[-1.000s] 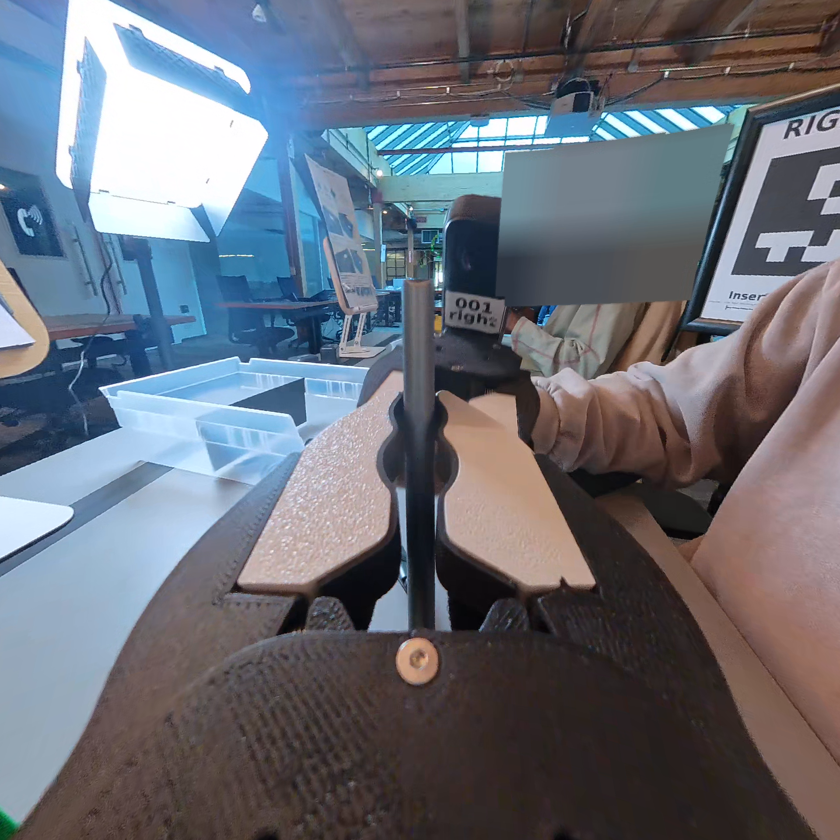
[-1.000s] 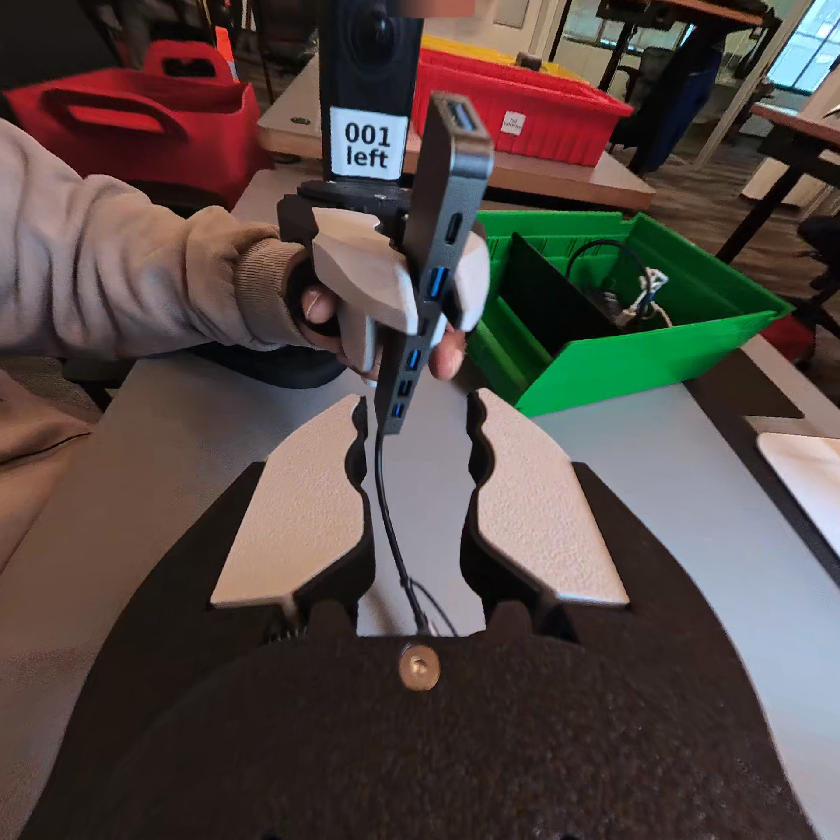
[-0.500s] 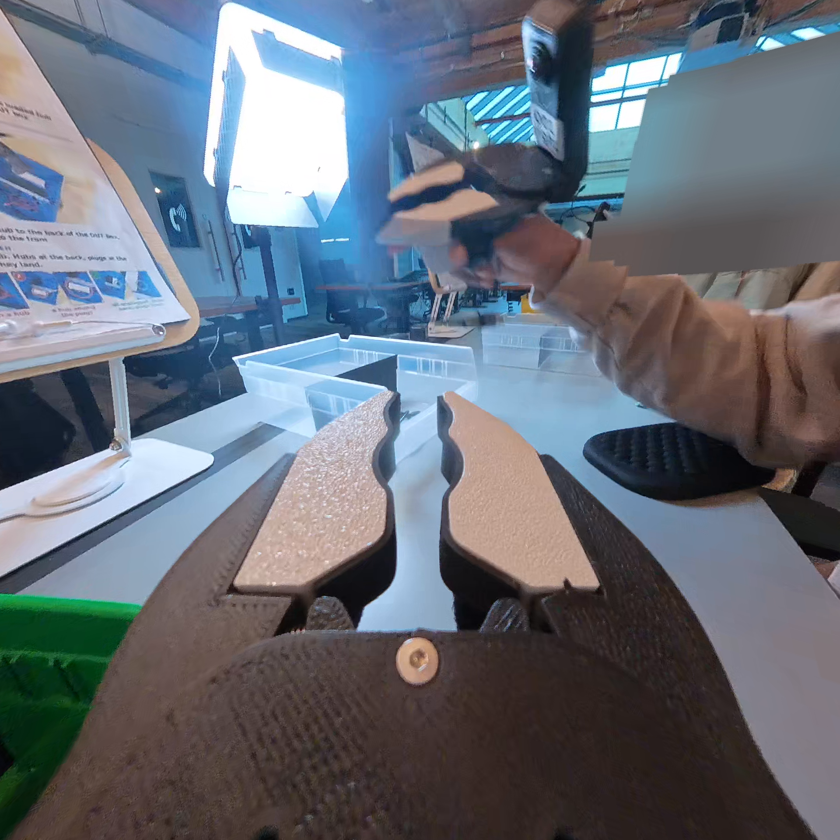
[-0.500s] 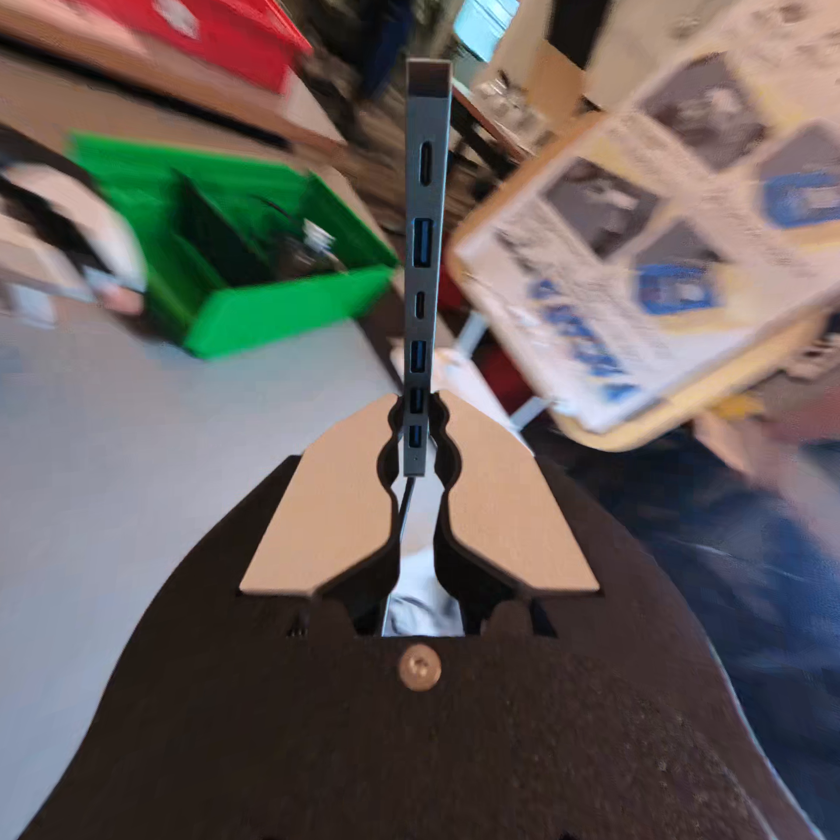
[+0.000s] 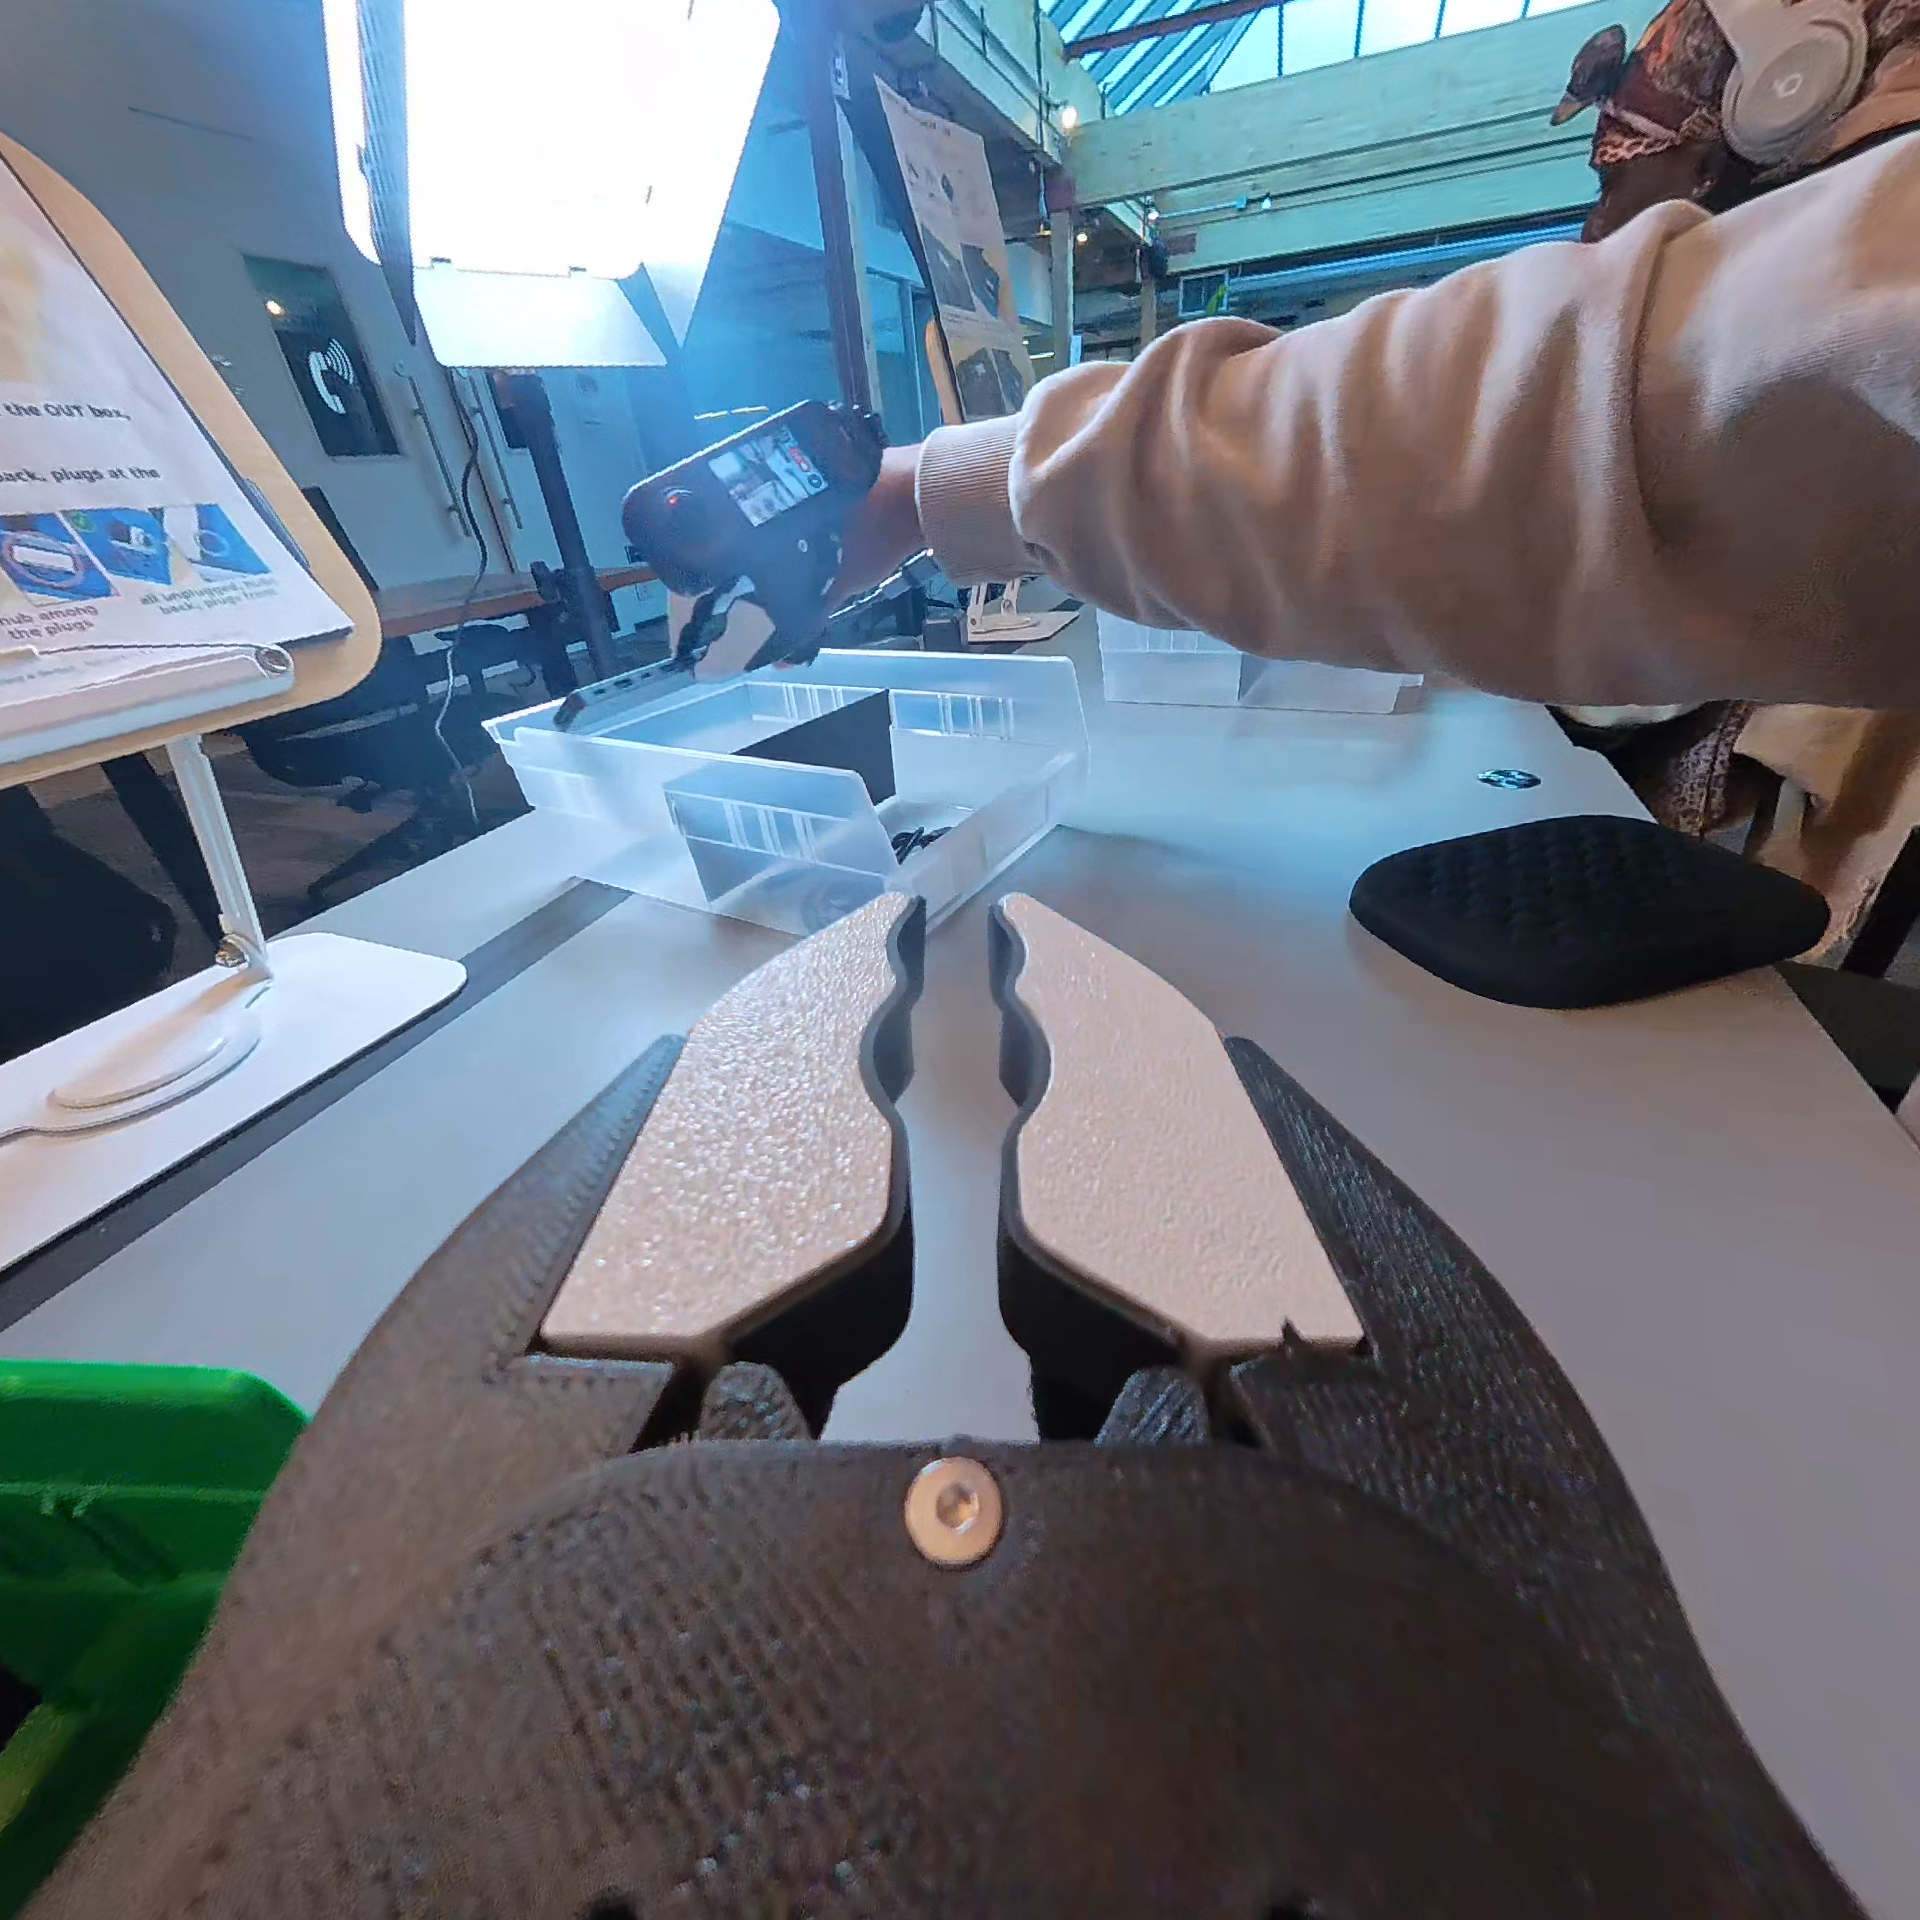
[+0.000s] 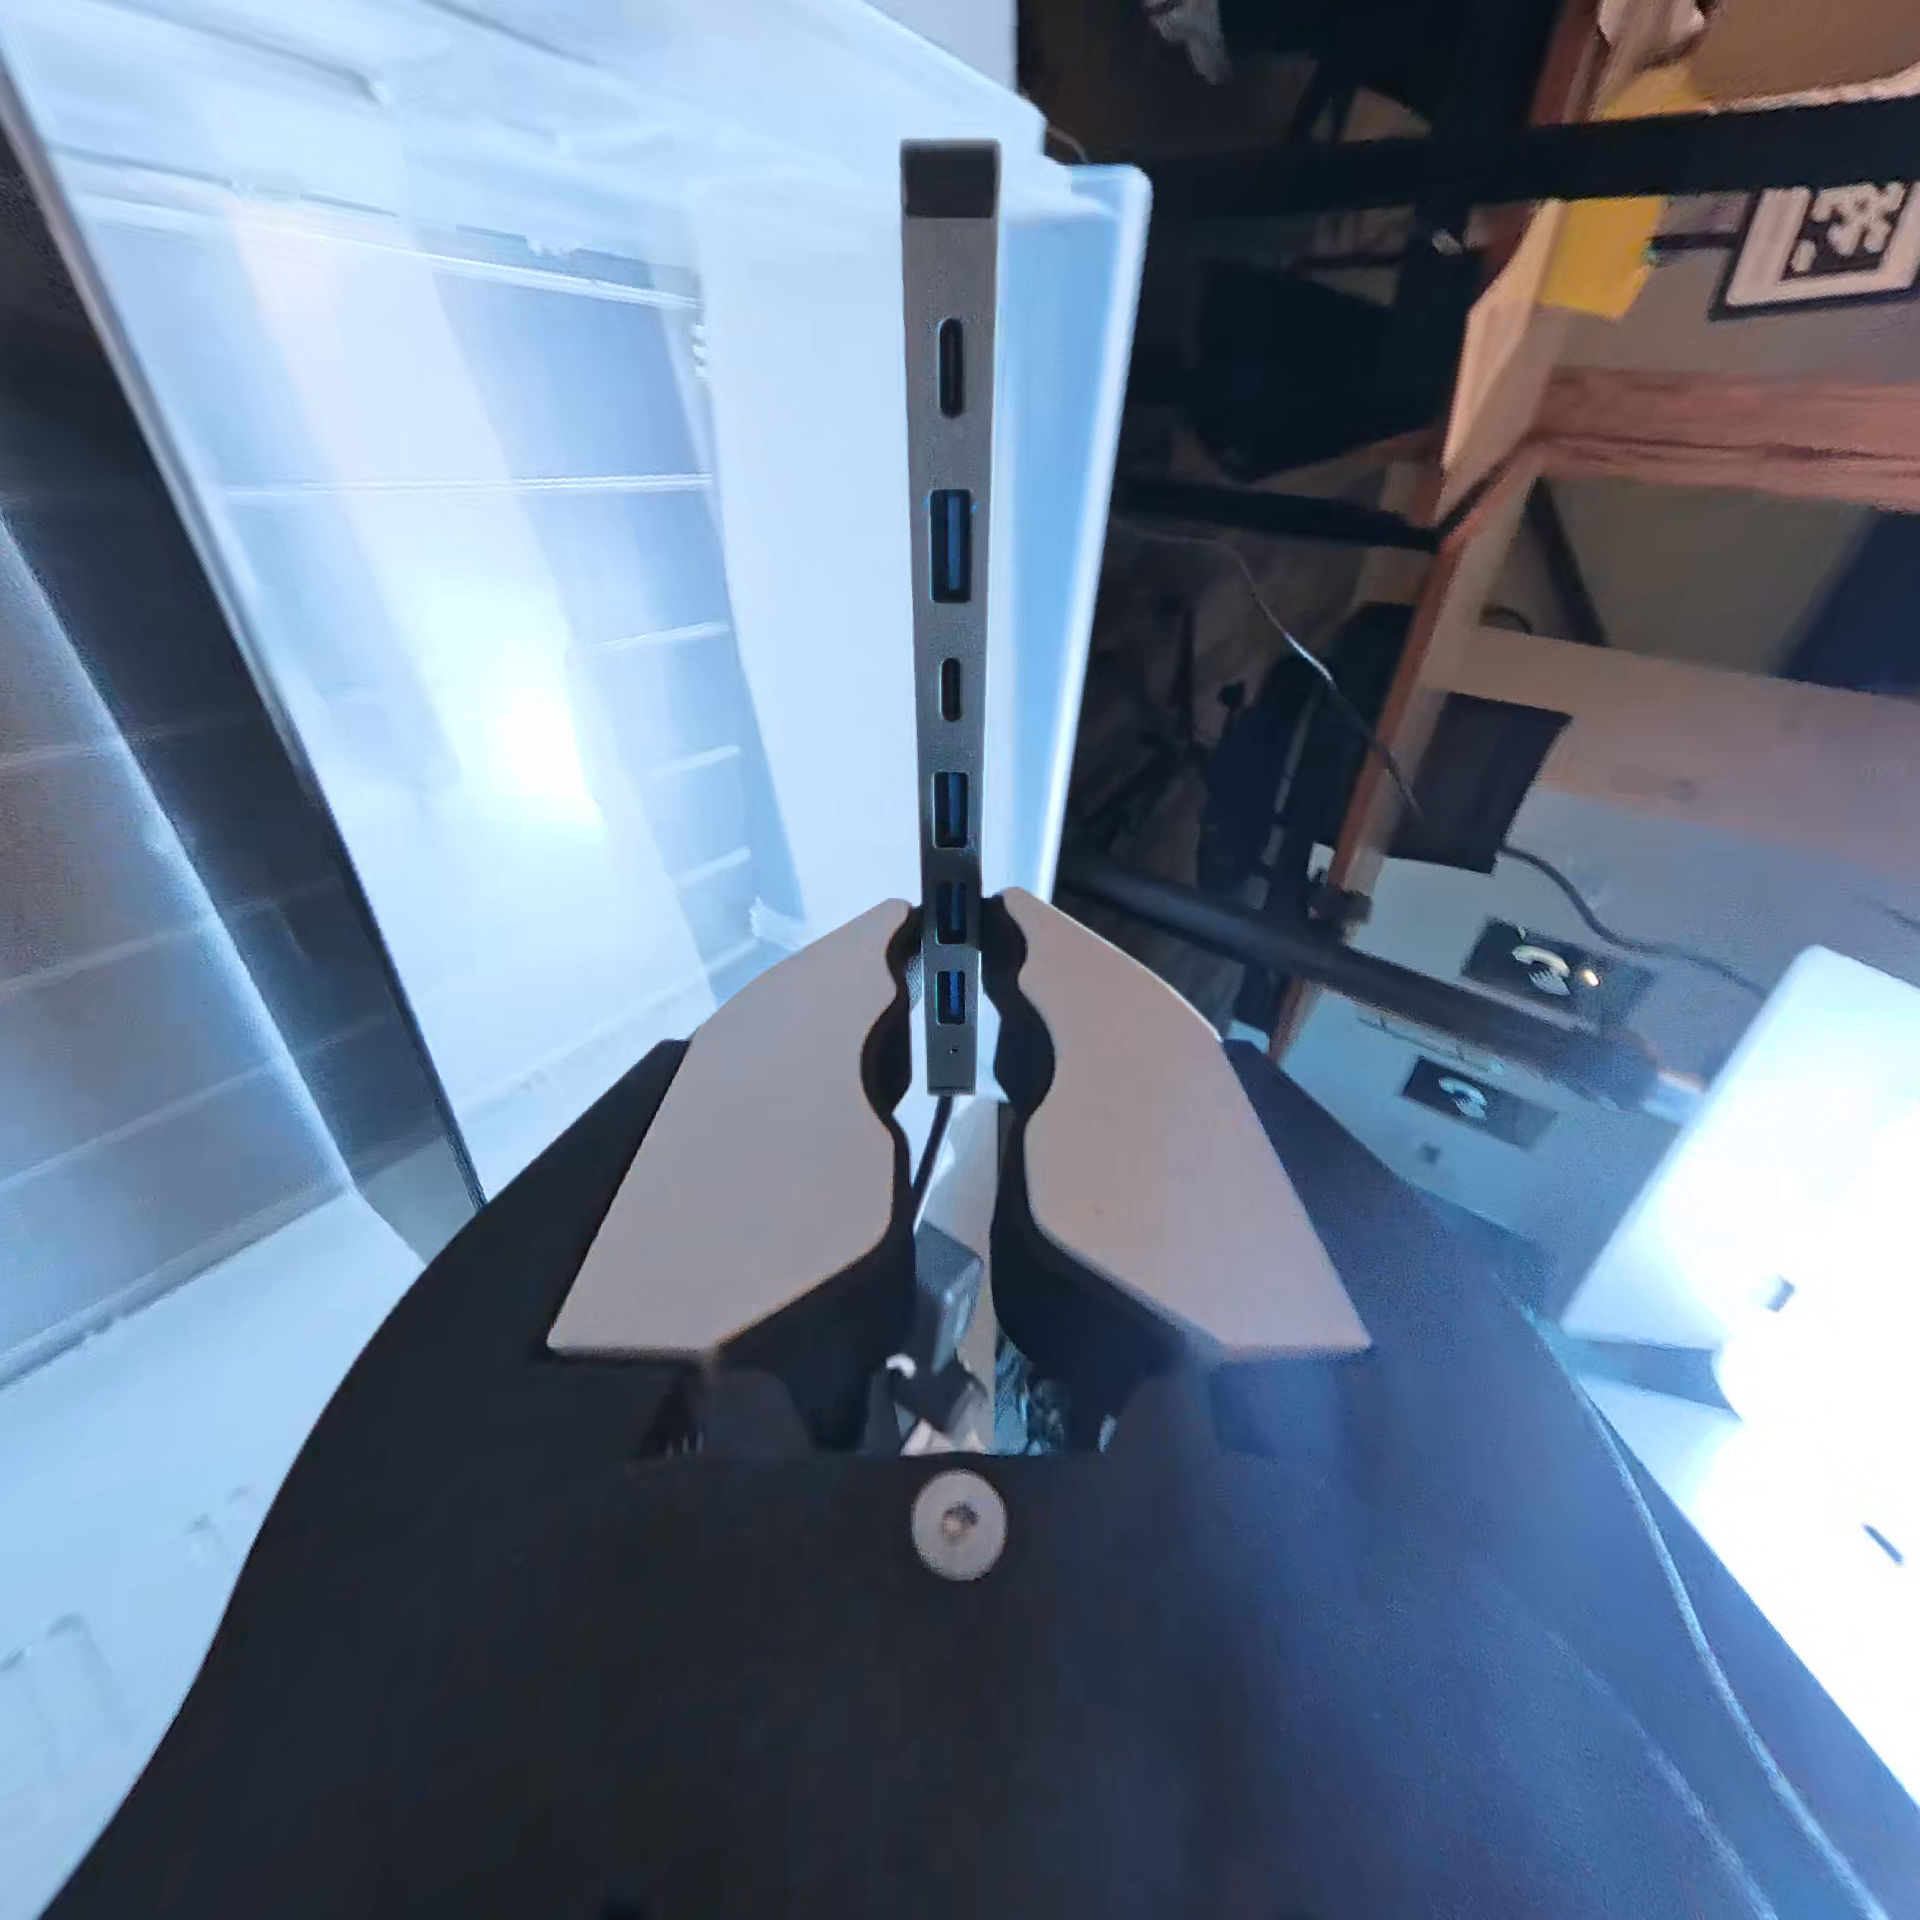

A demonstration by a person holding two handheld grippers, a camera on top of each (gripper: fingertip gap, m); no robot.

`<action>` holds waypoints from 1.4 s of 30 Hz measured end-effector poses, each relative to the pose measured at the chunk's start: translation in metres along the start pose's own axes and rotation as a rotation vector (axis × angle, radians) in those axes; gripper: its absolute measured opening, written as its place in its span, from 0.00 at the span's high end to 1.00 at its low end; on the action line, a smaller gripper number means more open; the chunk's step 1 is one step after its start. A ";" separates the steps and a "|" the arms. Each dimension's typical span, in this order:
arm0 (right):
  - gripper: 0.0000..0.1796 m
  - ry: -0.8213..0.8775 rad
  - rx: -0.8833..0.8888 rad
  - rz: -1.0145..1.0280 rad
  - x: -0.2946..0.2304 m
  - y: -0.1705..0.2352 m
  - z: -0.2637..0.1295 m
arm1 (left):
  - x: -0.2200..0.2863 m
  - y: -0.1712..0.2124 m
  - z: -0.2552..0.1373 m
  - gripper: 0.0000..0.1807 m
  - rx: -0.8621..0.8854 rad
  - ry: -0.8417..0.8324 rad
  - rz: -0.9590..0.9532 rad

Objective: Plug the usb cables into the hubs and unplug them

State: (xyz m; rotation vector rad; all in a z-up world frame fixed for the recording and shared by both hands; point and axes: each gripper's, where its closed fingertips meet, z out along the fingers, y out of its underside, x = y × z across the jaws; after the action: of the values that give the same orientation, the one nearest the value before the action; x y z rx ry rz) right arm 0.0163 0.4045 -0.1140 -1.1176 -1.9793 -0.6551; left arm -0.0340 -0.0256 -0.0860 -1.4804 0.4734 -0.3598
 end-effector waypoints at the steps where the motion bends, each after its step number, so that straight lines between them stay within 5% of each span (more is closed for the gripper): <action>1: 0.94 -0.022 0.030 -0.001 -0.005 -0.006 0.005 | 0.000 0.001 0.001 0.93 -0.005 0.003 -0.001; 9: 0.81 -0.112 0.303 0.370 0.029 -0.037 -0.011 | 0.003 0.011 0.004 0.93 -0.044 0.011 0.009; 16: 0.81 -0.084 0.746 0.672 0.065 -0.076 -0.115 | -0.007 0.012 0.002 0.93 -0.062 -0.054 0.014; 22: 0.83 -0.253 1.115 0.832 -0.014 -0.114 -0.238 | -0.040 -0.006 -0.019 0.92 -0.070 -0.213 0.055; 28: 0.83 -0.417 1.154 0.886 -0.129 -0.122 -0.281 | -0.142 -0.069 -0.100 0.91 -0.076 -0.570 0.052; 33: 0.87 -0.425 1.166 0.964 -0.155 -0.118 -0.266 | -0.219 -0.036 -0.127 0.85 -0.492 -0.614 0.020; 36: 0.87 -0.469 1.162 0.967 -0.159 -0.121 -0.264 | -0.261 -0.009 -0.138 0.85 -0.758 -0.610 0.160; 42: 0.87 -0.501 1.166 0.908 -0.175 -0.122 -0.259 | -0.287 0.063 -0.163 0.82 -1.311 -0.214 0.410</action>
State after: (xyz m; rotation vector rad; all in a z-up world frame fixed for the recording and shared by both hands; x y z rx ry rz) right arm 0.0614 0.0718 -0.1134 -1.2157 -1.4767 1.1949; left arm -0.3671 -0.0156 -0.1297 -2.5555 0.8933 0.5681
